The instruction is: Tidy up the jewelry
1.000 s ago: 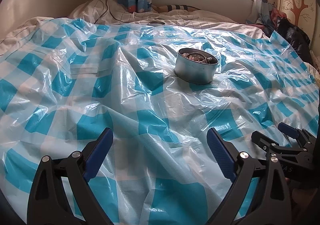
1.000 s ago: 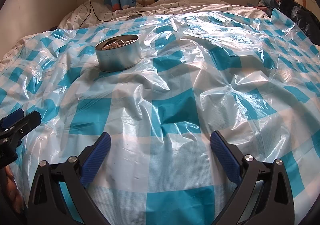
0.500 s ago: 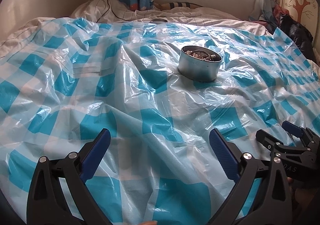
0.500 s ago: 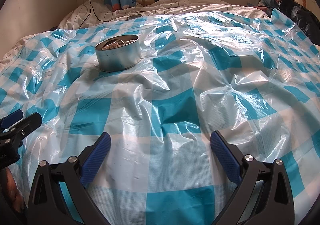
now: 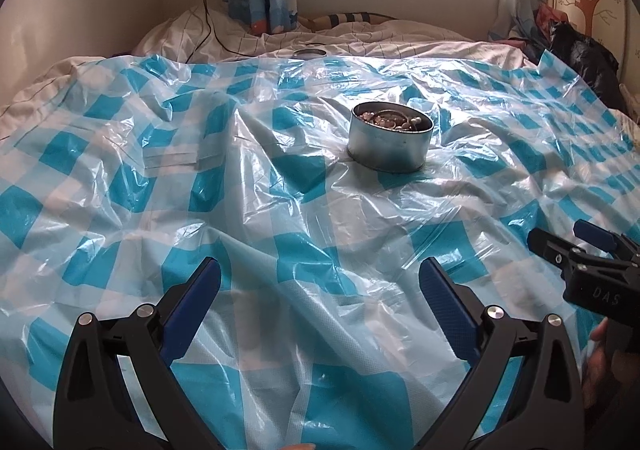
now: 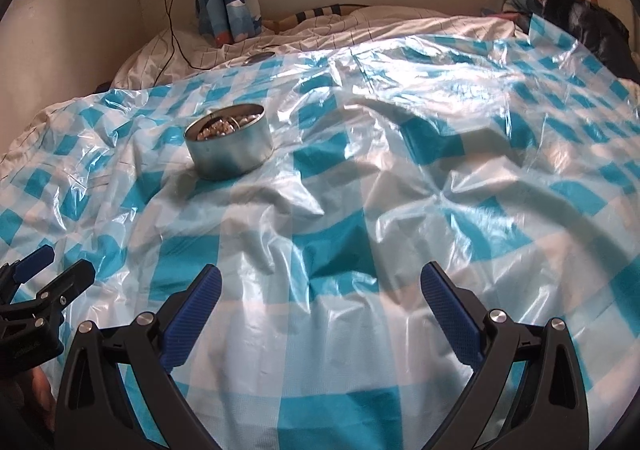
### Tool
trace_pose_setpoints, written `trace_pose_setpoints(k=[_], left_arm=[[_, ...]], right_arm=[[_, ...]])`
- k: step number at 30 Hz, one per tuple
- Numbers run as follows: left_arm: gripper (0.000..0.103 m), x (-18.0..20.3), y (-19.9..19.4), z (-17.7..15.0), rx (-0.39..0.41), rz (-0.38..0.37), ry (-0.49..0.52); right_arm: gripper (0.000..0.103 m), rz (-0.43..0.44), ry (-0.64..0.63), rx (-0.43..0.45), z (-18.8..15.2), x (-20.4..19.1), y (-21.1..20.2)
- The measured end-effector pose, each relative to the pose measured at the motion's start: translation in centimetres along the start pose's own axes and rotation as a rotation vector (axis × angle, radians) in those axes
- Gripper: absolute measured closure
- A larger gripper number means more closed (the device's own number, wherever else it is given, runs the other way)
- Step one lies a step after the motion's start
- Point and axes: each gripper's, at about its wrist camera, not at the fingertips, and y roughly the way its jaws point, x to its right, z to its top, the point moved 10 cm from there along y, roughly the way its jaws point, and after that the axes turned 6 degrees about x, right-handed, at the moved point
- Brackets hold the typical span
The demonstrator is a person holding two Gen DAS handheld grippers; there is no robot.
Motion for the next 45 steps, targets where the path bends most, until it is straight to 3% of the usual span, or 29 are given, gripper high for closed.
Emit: trace_pose_setpoints(k=[6, 10, 14, 21, 31, 45], left_arm=[[0.008, -0.1, 0.3, 0.2, -0.002, 0.001, -0.01], [0.008, 0.1, 0.1, 0.5, 0.006, -0.015, -0.023], [0.008, 0.1, 0.2, 0.8, 0.009, -0.024, -0.034], [0.008, 0.5, 0.1, 1.0, 0.011, -0.025, -0.022], [0.008, 0.4, 0.3, 0.8, 0.0, -0.014, -0.013], [0.008, 0.4, 1.3, 0.8, -0.014, -0.001, -0.009]], right_arm=[[0.007, -0.039, -0.029, 0.022, 3.0, 1.2, 0.9], [0.007, -0.07, 0.024, 0.022, 3.9, 3.3, 1.7], [0.007, -0.086, 0.089, -0.016, 3.3, 5.0, 2.7], [0.007, -0.095, 0.078, -0.069, 2.1, 4.9, 4.1], [0.007, -0.112, 0.056, -0.039, 1.9, 4.7, 3.8], [0.007, -0.128, 0.01, -0.104, 0.5, 3.9, 4.8]])
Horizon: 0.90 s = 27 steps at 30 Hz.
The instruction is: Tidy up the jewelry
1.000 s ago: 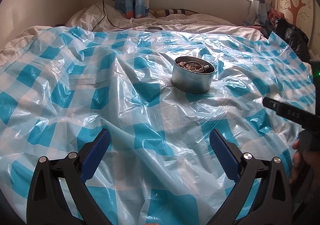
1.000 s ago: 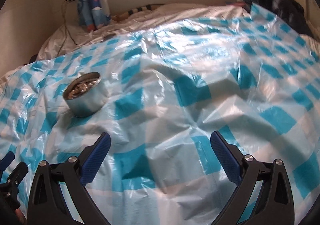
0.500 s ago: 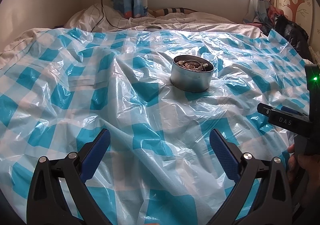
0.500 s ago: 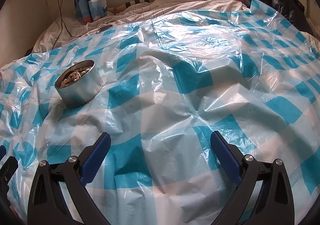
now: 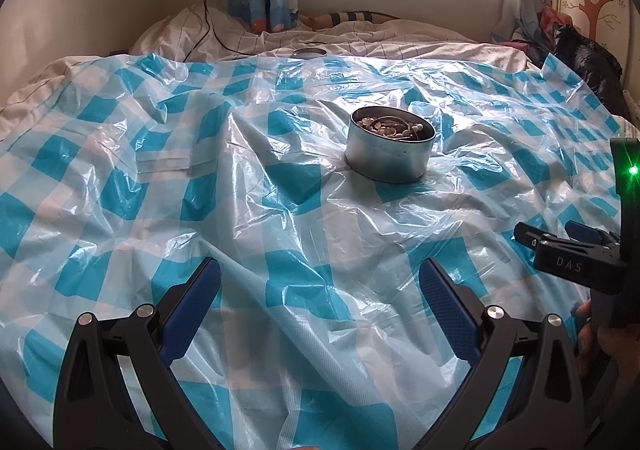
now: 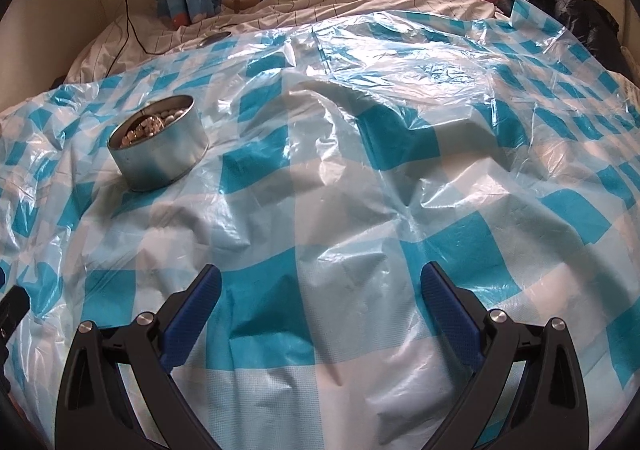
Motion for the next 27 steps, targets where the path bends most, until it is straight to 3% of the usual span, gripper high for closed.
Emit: trace_pose_setpoints(k=[27], left_arm=[[0.008, 1.0, 2.2, 0.6, -0.024, -0.04, -0.038]], right_arm=[[0.007, 0.002, -0.01, -0.012, -0.6, -0.3, 0.0]])
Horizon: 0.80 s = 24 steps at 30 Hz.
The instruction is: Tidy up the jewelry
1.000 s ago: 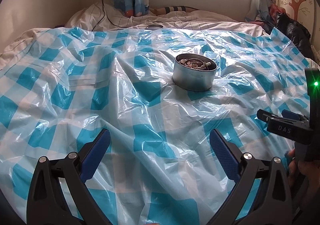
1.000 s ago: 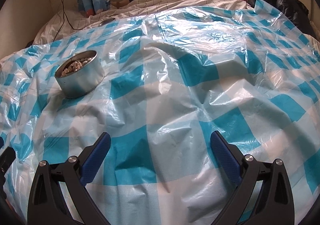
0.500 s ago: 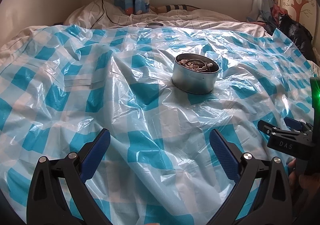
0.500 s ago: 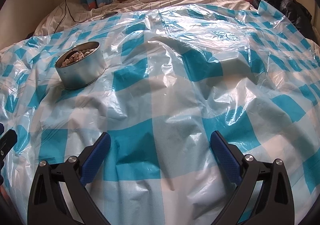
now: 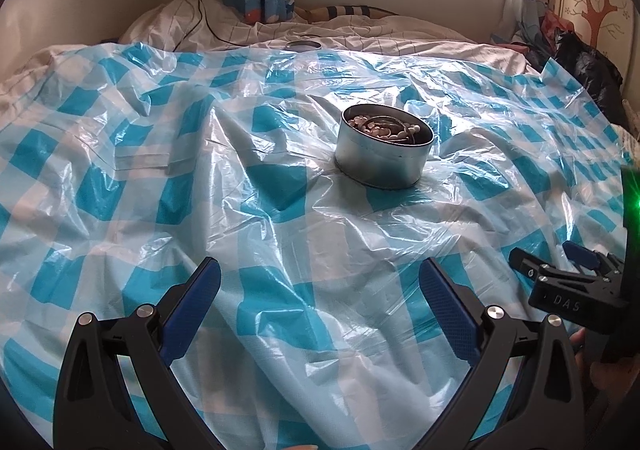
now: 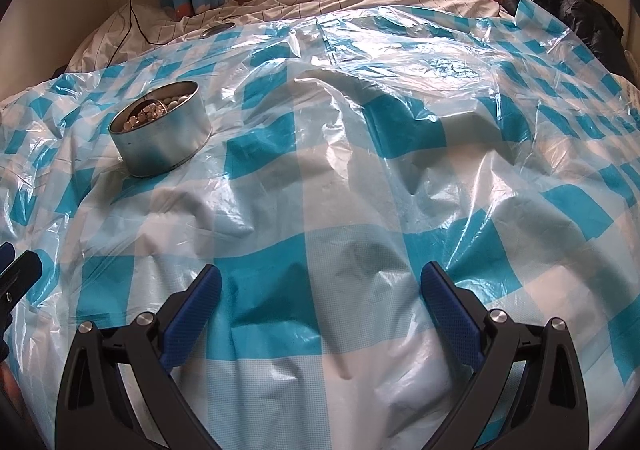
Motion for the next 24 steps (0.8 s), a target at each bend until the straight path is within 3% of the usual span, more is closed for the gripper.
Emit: trace_pose_setpoints(k=[7, 11, 16, 18, 24], left_arm=[[0.008, -0.1, 1.1, 0.8, -0.01, -0.046, -0.081], [0.008, -0.8, 0.4, 1.7, 0.059, -0.036, -0.107], [0.008, -0.2, -0.8, 2.5, 0.11, -0.085, -0.109], [0.008, -0.1, -0.7, 2.2, 0.098, -0.072, -0.089], [0.008, -1.5, 1.6, -0.4, -0.067, 0.046, -0.05]], right_arm=[[0.007, -0.017, -0.01, 0.007, -0.1, 0.0, 0.3], [0.007, -0.031, -0.014, 0.015, -0.2, -0.1, 0.4], [0.007, -0.034, -0.011, 0.019, -0.2, 0.0, 0.5], [0.007, -0.034, -0.011, 0.02, -0.2, 0.0, 0.5], [0.007, -0.034, -0.012, 0.019, -0.2, 0.0, 0.5]])
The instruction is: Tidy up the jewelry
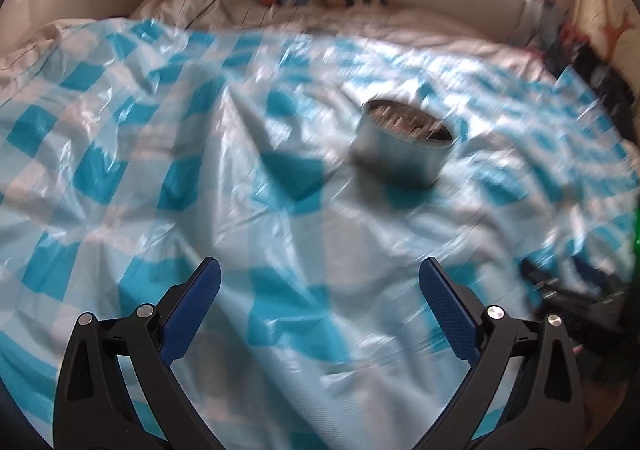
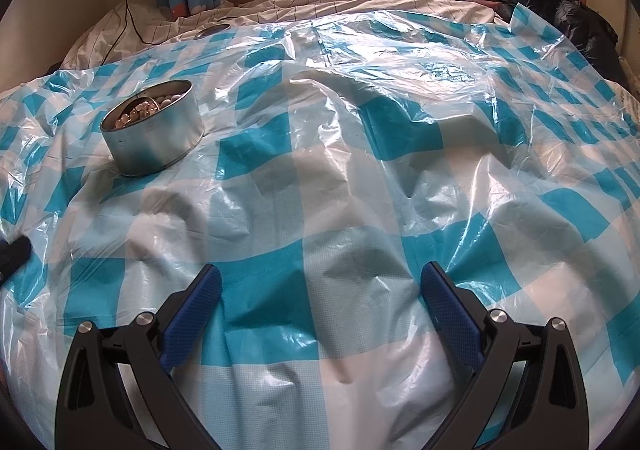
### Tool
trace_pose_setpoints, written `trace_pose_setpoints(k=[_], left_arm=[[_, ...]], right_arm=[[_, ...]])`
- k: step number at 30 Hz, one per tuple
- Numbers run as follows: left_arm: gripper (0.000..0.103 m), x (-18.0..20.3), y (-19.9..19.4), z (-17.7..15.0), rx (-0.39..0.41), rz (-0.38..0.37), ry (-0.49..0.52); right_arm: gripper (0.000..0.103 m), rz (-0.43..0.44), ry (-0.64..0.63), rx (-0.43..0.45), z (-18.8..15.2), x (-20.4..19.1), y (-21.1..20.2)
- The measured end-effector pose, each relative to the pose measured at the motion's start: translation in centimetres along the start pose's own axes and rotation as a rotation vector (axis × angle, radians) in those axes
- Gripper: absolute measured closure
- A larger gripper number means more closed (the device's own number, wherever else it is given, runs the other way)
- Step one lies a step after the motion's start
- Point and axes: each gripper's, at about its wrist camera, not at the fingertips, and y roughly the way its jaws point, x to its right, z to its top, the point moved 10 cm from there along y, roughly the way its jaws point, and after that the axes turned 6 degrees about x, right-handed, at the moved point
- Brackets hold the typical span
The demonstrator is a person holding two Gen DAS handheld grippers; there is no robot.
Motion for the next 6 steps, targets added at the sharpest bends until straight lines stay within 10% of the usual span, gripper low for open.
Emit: trace_pose_setpoints(k=[6], left_arm=[[0.008, 0.12, 0.14, -0.86, -0.004, 0.047, 0.063]], right_arm=[[0.007, -0.016, -0.003, 0.004, 0.08, 0.14, -0.09]])
